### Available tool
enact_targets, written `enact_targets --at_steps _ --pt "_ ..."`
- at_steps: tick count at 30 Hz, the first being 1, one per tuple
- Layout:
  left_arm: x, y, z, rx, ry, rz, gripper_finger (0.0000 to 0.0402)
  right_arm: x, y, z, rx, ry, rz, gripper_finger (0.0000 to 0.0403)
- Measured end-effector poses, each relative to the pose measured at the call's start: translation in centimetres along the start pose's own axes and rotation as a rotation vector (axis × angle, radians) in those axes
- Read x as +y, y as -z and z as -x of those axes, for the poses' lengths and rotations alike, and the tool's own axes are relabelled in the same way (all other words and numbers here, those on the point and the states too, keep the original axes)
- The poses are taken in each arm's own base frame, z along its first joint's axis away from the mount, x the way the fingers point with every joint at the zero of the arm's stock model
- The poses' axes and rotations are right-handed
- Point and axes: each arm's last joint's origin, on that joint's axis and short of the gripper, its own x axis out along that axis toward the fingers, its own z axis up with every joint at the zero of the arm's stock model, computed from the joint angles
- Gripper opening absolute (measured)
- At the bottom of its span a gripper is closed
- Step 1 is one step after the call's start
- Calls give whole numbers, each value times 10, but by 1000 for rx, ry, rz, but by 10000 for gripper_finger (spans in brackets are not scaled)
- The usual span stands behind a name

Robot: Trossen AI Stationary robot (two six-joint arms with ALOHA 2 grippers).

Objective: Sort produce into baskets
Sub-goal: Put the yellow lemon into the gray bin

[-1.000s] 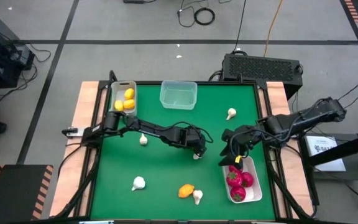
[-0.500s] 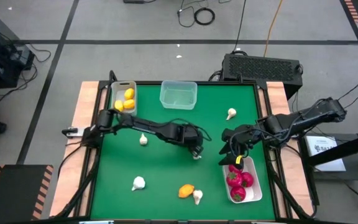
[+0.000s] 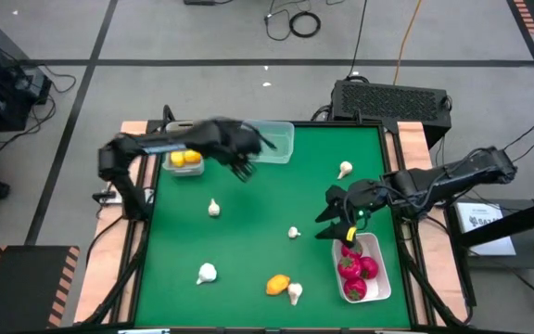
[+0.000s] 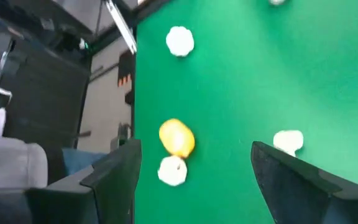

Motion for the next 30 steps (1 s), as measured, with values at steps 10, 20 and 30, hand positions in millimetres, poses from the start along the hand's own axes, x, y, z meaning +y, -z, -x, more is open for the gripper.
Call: enact_targets --at_steps 10,20,30 --pt "144 23 -20 119 -104 115 205 -15 -28 6 -215 34 -123 293" --pt "200 52 -83 161 -43 283 210 -21 -42 11 -417 125 -179 293" --pt "206 53 -87 141 -53 221 286 -23 -42 5 -415 151 -203 293"
